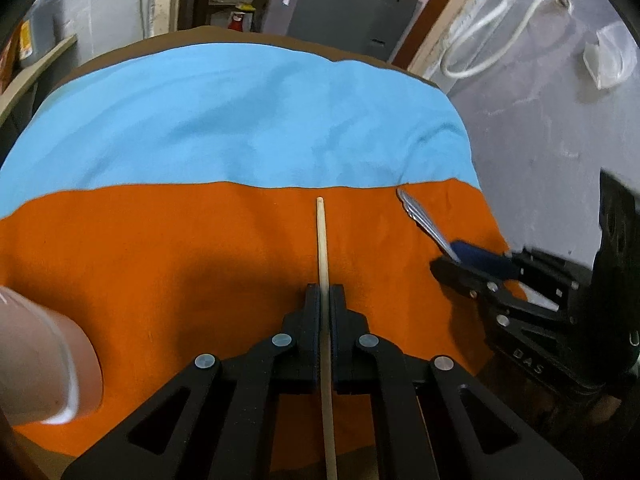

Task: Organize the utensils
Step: 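Lift the fork and chopstick with both tools over the white holder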

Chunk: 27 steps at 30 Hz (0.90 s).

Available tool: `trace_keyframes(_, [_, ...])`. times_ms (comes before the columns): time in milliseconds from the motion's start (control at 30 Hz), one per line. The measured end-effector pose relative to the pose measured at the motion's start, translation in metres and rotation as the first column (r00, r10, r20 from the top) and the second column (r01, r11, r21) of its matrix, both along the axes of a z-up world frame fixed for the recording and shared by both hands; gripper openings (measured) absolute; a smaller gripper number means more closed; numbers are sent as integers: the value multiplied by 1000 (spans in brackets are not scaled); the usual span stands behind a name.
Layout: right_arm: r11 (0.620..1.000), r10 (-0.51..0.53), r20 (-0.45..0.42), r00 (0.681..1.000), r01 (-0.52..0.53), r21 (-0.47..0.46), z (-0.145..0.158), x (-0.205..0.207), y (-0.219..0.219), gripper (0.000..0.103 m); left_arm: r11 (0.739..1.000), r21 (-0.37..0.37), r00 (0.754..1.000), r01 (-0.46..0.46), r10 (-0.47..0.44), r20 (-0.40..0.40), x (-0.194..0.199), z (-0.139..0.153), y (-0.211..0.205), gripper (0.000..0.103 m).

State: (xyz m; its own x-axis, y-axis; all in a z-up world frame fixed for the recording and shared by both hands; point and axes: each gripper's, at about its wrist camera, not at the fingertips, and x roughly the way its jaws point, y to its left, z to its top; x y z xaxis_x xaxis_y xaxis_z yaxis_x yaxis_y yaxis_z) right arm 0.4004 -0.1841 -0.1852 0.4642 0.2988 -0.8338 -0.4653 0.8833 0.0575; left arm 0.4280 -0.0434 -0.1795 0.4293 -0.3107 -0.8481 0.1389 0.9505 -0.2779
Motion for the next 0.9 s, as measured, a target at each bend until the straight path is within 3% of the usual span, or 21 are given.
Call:
trace_keyframes(167, [999,-20,-13,1000,19,-39,1,9,7,9,999,37,1000,12,-12,-7,0,2,-3,3])
trace_keyframes(267, [999,-47,-5,999,47,3,1,7,3,7,1000,-9,1000,-16,16,-7,-3,1,5,2])
trace_keyframes(333, [995,-57,-8,998,58,83,3,-1,-5,7,997,-62,999,-46,47,9,-11,4,11,2])
trace_keyframes(467, [971,-83,51,995,69,230,16,-27,-16,7,991,-96,991,-96,104,90,-38,12,19,2])
trace_keyframes(733, [921,-153,174,973,76,382,38,-76,-24,7,965,-184,922,-185,235,306,-103,39,35,2])
trace_keyframes(900, [903,-164,146,976,89,420,38,-84,-13,7,958,-191,910,-213,266,317,-114,51,39,2])
